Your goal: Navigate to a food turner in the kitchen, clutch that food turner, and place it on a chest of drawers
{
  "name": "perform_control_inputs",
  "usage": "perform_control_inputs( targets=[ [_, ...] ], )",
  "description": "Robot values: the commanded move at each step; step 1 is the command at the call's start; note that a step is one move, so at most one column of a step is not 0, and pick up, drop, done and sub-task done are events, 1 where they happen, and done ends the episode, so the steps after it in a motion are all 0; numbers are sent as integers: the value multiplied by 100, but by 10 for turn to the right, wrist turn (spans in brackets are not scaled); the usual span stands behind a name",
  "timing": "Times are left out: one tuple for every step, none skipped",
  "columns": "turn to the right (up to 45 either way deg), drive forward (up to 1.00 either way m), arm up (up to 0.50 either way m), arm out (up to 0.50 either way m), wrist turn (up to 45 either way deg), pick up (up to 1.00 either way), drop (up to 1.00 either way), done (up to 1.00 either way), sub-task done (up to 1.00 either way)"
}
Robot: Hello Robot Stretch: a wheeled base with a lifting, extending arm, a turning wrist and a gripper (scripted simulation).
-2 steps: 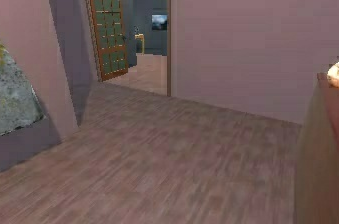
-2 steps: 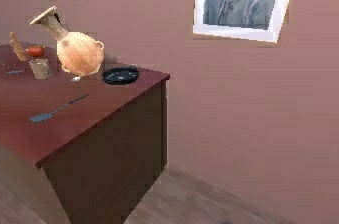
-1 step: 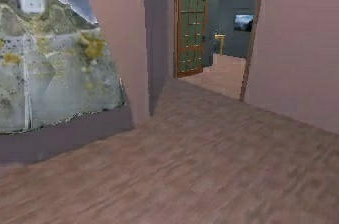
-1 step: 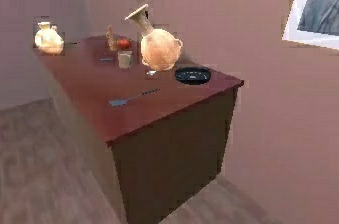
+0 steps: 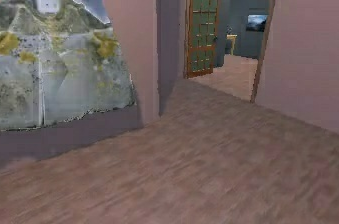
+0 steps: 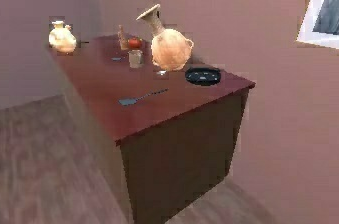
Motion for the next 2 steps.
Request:
perform_control_inputs(
  targets=[
    [450, 0, 0, 0, 0, 0, 0, 0, 0],
    [270, 0, 0, 0, 0, 0, 0, 0, 0]
  ],
)
